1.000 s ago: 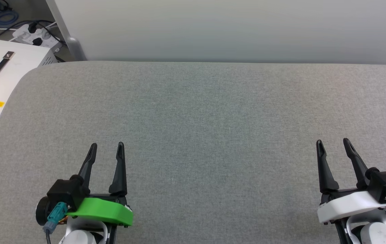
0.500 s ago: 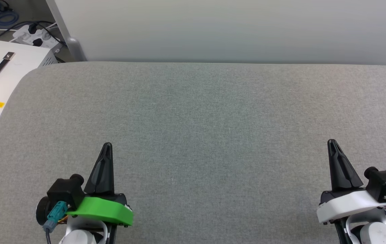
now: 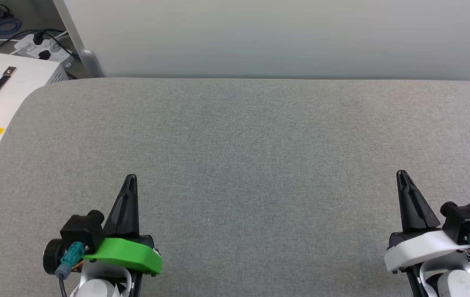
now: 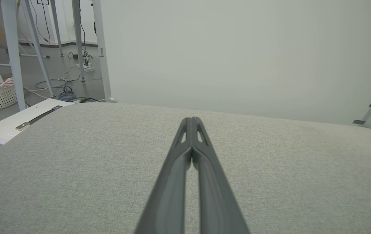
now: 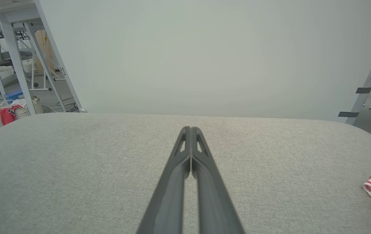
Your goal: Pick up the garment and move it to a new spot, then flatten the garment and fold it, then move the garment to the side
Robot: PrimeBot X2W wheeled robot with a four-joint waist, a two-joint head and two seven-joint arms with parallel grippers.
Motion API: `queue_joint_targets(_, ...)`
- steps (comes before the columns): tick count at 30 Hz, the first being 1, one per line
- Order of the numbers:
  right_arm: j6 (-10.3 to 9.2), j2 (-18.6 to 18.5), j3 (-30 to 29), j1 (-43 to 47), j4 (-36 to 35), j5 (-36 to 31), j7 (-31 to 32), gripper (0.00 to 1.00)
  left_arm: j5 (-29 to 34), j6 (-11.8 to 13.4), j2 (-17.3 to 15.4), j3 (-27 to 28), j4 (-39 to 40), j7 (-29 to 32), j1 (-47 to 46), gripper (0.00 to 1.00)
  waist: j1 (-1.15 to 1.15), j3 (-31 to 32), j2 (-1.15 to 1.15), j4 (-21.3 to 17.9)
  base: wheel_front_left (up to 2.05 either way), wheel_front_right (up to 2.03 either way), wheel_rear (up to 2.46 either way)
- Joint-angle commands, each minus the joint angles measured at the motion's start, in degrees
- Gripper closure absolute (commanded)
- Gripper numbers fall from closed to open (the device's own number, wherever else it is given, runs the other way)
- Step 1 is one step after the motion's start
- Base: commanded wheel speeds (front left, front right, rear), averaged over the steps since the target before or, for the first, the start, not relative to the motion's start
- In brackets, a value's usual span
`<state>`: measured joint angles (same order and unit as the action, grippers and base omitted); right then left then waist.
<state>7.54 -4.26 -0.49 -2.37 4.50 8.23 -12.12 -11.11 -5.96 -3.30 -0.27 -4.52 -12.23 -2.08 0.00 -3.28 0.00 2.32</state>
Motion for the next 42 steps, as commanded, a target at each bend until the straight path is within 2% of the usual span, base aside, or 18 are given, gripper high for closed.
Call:
queue_joint_targets(1,-0.01,0.06,0.04,0.42,-0.40,-0.59,0.41,1.00,0.79,0.37,0.08,0.01,0.44,0.29,0.38,1.00,0.00,0.05,0.00,-0.04,0.00,0.00,0.00)
queue_joint_targets(42,-0.03,0.61,0.23,1.23,-2.09,-3.75,5.25,1.00,5.06,2.68,0.22,0.12,2.13,5.23,1.08,1.00,0.00,1.39,0.00,-0.98,0.00,0.00,0.00)
